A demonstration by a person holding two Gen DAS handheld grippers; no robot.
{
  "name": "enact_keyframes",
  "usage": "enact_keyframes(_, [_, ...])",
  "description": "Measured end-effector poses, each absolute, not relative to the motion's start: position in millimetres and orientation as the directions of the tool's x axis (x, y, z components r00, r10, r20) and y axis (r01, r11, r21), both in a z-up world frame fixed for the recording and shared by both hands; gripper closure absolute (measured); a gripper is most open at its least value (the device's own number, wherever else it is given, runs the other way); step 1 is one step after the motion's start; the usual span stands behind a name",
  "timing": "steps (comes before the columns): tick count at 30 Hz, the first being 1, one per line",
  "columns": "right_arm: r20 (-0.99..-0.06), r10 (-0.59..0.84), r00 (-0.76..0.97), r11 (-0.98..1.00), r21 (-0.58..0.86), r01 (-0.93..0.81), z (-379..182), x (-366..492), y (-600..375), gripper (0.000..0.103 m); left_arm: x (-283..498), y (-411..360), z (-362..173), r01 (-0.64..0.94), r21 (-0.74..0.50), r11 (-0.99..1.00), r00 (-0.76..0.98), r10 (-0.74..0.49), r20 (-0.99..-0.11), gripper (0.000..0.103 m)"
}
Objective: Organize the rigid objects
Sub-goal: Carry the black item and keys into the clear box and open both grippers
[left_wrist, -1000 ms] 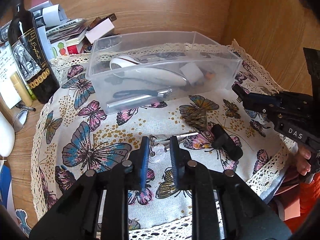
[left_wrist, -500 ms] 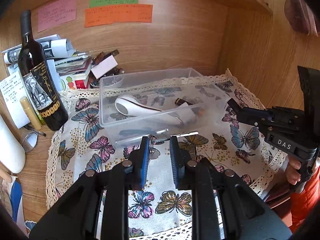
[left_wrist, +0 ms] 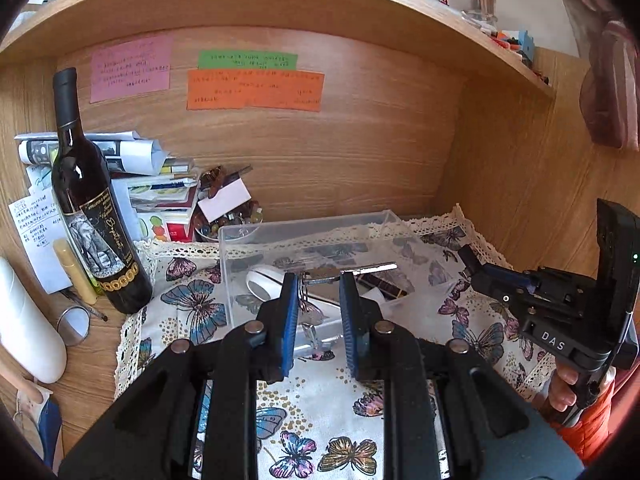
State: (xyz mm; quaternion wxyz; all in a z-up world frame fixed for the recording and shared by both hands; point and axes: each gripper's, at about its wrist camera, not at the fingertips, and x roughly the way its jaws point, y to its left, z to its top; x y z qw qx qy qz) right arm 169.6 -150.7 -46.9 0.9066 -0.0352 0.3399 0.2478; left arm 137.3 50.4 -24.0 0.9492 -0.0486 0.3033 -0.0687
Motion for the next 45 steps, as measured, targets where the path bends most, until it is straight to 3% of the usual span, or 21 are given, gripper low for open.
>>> enact_keyframes(11, [-0.633,0.443,0.635,0.869,0.128,-0.478,-46.8,198.6,-140.9,0.089,161.6,51.9,-8.6,0.072,-0.080,0.994,0.834,-0.104,-0.542,0.083])
enact_keyframes(28, [-0.742,0.341,0.577,0.903,0.089,-0.420,-96.3,244.3,-121.3,0.089,217.6,65.9,-87.7,0.022,-0.089,0.996,0.701,-0.078,-0.709,0.083])
enact_keyframes(37, [-0.754,0.328,0.569,0.898,0.062,-0.436,-105.2,247.1,-111.6,0.088,218.6,62.2,-102.0,0.020,-0.099,0.995,0.666,-0.087,-0.741,0.083])
enact_keyframes(45, [-0.706,0.366,0.607,0.886,0.064,-0.460,-85.1,230.4,-116.1,0.068,202.2,51.7,-83.2,0.043,-0.063,0.997,0.711,-0.075,-0.699,0.082])
